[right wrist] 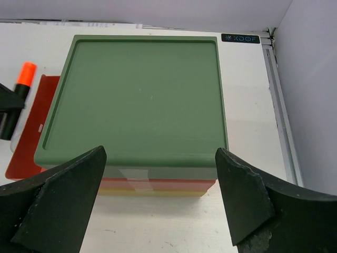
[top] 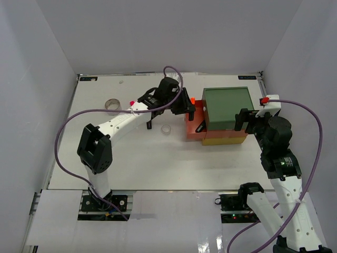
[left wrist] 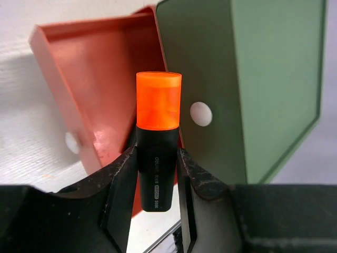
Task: Sort the stationery into containers
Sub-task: Place the pen in the drawer.
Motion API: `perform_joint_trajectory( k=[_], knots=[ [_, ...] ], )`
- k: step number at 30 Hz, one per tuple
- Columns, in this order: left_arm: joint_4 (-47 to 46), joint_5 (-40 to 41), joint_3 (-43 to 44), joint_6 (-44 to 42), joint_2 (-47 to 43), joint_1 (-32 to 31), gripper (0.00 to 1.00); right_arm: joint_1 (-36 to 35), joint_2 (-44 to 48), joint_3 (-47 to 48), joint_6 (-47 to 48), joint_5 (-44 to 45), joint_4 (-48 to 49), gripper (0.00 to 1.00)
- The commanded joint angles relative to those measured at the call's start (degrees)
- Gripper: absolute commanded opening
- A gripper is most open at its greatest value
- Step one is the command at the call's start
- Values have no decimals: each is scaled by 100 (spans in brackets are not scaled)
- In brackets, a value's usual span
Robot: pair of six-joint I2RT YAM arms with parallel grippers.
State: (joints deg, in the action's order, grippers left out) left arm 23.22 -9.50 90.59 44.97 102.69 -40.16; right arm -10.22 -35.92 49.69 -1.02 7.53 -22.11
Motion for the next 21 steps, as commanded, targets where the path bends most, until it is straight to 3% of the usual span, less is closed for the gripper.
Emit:
perform_joint_trajectory(
  k=[1, 7, 13, 16, 21],
  knots=[
    [-55, -140, 336, 232, 250, -106, 45, -24, 94, -47, 75, 143, 312, 90],
    [59, 289, 241, 74, 146, -141, 69, -24, 138, -56, 75, 170, 312, 90],
    [647, 1449, 57, -515, -355, 60, 90, -42, 112, -65, 75, 100, 330, 90],
    [894, 2144, -251, -744, -645, 262, 94, -59, 147, -74, 75, 126, 330, 90],
    [1026, 2495, -937, -840, -795, 851, 94, -94, 121, -74, 75, 108, 356, 90]
  ],
)
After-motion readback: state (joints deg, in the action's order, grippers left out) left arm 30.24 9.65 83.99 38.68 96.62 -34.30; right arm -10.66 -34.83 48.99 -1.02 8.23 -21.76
